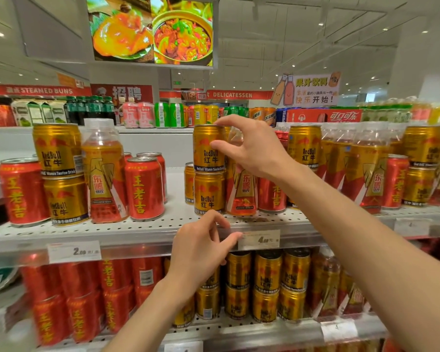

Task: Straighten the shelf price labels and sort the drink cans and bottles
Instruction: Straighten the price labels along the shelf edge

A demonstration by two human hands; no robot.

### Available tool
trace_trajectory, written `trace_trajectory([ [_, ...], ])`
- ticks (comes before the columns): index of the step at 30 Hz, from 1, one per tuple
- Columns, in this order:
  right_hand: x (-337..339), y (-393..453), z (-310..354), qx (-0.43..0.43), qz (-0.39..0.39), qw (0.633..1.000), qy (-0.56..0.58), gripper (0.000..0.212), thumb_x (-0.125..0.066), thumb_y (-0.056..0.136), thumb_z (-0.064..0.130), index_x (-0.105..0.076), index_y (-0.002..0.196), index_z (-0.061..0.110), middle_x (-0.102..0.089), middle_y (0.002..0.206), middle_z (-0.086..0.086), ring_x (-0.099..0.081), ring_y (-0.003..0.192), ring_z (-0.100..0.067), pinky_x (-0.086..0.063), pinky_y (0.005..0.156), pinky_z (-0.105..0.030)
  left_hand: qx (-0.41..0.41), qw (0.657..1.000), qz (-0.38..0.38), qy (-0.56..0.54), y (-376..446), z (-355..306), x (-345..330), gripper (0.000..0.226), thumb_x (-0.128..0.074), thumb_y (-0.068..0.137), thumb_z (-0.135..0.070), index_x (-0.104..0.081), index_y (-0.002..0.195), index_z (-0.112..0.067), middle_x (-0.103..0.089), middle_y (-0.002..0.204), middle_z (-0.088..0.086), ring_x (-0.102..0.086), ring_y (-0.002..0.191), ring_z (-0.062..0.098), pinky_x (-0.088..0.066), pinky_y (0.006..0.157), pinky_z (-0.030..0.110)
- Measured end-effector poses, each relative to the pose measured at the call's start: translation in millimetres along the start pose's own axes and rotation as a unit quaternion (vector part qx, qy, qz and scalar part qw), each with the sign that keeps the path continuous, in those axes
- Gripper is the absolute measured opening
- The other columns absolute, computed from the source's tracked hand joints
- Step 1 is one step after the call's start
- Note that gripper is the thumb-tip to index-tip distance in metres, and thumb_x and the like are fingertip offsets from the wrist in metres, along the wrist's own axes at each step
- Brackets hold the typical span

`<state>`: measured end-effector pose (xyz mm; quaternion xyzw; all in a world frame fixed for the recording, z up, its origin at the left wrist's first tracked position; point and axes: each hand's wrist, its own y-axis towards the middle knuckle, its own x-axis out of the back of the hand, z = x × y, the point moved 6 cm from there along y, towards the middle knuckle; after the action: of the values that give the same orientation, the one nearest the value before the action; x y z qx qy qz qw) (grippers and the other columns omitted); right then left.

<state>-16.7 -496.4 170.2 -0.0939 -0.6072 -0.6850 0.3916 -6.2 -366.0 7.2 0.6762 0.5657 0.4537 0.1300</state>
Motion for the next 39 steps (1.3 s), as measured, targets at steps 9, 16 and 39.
trace_trajectory([
  [9,-1,-3,-1,-0.006,-0.001,1.0,0.009,0.051,-0.069,0.094,0.043,-0.058,0.141,0.026,-0.07,0.129,0.001,-0.06,0.069,-0.002,-0.062,0.085,-0.042,0.018,1.0,0.007,0.004,3,-2,-1,0.026,-0.083,0.084,-0.039,-0.058,0.084,-0.031,-0.057,0.047,-0.009,-0.067,0.046,0.0,-0.062,0.062,0.037],
  [16,14,-14,-17,-0.009,-0.096,0.995,0.015,0.057,-0.069,0.094,0.039,-0.053,0.146,0.022,-0.057,0.147,0.001,-0.066,0.096,-0.004,-0.058,0.095,-0.046,0.016,1.0,0.007,-0.005,3,-2,0,0.025,-0.084,0.084,-0.037,-0.061,0.086,-0.027,-0.057,0.048,-0.006,-0.067,0.045,0.002,-0.063,0.062,0.04],
  [39,16,-30,-57,-0.104,0.124,0.987,0.015,0.116,-0.086,0.079,0.035,-0.006,0.163,0.034,-0.044,0.159,0.002,-0.049,0.139,-0.021,-0.041,0.103,-0.03,0.005,1.0,0.011,0.022,4,-6,0,0.028,-0.082,0.083,-0.041,-0.06,0.089,-0.024,-0.056,0.048,-0.007,-0.068,0.045,0.001,-0.061,0.06,0.035],
])
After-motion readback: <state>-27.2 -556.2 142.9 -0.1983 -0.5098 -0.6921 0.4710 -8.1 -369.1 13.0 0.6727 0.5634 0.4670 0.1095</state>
